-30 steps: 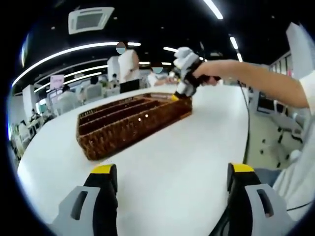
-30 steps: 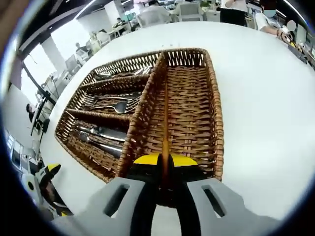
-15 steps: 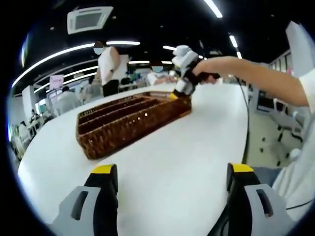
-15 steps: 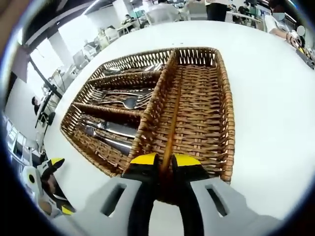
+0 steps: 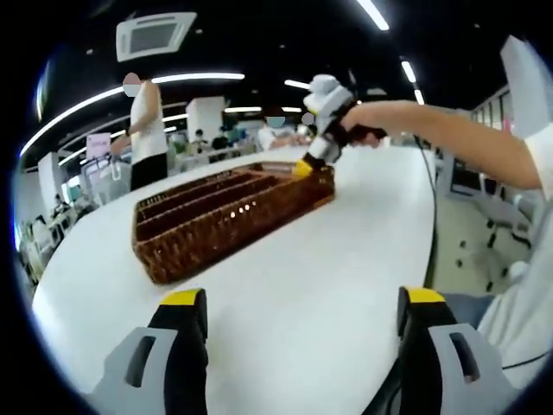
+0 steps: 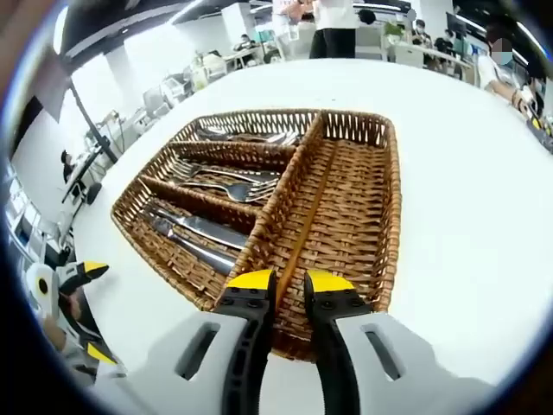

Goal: Arrange the knives, forks, and spoons in their matching storage slots by inserting each utensil handle-first until every utensil is classified and aligned in the correct compartment

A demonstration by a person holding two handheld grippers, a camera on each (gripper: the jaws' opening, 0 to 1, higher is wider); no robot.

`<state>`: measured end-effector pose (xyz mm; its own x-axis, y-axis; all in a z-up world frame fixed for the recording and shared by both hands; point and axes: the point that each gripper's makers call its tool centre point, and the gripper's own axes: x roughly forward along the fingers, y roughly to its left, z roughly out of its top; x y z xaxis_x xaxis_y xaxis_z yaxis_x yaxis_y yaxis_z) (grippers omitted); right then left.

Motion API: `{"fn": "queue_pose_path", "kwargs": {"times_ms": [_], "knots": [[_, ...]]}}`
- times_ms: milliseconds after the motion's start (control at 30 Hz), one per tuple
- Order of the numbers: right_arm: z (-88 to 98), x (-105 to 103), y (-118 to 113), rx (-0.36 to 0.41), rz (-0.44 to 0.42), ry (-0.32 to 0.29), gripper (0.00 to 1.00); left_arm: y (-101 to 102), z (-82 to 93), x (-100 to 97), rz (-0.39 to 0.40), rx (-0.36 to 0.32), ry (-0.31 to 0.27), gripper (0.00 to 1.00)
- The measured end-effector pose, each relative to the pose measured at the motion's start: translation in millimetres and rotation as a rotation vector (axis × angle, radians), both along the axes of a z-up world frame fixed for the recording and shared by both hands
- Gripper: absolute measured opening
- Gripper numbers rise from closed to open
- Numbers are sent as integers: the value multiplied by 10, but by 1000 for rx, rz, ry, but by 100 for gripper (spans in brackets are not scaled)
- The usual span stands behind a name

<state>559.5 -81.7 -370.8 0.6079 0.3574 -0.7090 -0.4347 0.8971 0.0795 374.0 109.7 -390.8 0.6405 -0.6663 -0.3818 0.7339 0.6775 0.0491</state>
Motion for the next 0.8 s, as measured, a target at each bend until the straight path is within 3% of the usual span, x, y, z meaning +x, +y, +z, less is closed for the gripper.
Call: {"fn": "queue_pose_path", "kwargs": {"times_ms": [33, 100, 233, 367, 533, 600, 667, 800], "knots": [[9, -2, 1, 0, 5, -5, 17, -4, -4, -2, 0, 0, 1, 92], [40, -198, 64, 15, 39, -28, 19, -18, -22, -11, -2, 2, 6, 92], [104, -177, 88, 0, 90, -90, 22, -100, -39, -73, -6, 6, 14, 92], [148, -324, 183, 15, 121, -140, 32, -194, 2, -136, -7, 4, 6, 92], [197, -293, 272, 9, 163, -196, 40, -205, 11, -135, -3, 1, 7, 92], [272, -371, 323, 0, 220, -248, 42, -179, 1, -115, -5, 2, 11, 92], [287, -458, 339, 6, 221, -249, 44, -173, 2, -114, -2, 1, 10, 92], [410, -582, 393, 2, 253, -310, 46, -152, 18, -68, 4, -9, 12, 92]]}}
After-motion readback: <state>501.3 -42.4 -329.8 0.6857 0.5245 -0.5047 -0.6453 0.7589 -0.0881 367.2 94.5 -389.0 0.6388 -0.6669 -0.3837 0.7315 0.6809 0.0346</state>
